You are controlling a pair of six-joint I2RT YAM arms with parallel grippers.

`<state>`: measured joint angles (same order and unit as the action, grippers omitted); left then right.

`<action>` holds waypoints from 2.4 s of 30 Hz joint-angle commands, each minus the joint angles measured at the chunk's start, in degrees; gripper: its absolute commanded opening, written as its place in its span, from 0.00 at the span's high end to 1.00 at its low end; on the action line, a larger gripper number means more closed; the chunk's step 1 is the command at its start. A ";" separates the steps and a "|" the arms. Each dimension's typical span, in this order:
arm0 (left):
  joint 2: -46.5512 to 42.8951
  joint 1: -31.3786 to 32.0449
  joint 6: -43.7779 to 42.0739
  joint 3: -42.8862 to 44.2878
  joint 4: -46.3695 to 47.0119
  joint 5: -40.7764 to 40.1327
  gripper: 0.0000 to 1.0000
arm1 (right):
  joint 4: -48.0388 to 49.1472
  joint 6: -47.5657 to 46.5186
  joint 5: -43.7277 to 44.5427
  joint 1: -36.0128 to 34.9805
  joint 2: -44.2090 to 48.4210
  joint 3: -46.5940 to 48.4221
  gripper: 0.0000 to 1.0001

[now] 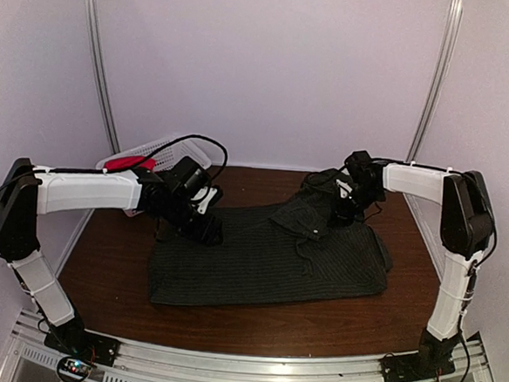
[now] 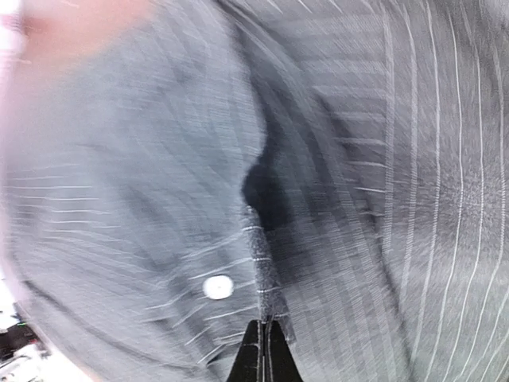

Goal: Fold and stack the mixed laundry pile
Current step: Adjust the 1/3-folded T-shirt at the center of the board.

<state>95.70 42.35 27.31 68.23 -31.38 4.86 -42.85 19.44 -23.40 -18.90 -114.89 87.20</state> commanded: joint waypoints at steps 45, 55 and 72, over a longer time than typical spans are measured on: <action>19.26 0.46 -17.88 34.85 18.21 1.28 0.32 | 47.73 47.81 -20.46 -9.41 6.20 5.30 1.00; 20.50 -3.32 -19.64 35.40 21.29 1.06 1.00 | 50.02 48.58 -21.83 -8.96 7.01 4.07 0.97; 32.04 -6.84 -25.59 49.55 29.93 4.09 1.00 | 41.60 34.03 -16.47 -6.40 18.28 -26.63 0.76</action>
<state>125.71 35.55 2.17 115.13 -7.01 7.01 -0.03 56.73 -42.22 -24.27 -96.84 65.41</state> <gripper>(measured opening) 0.032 0.280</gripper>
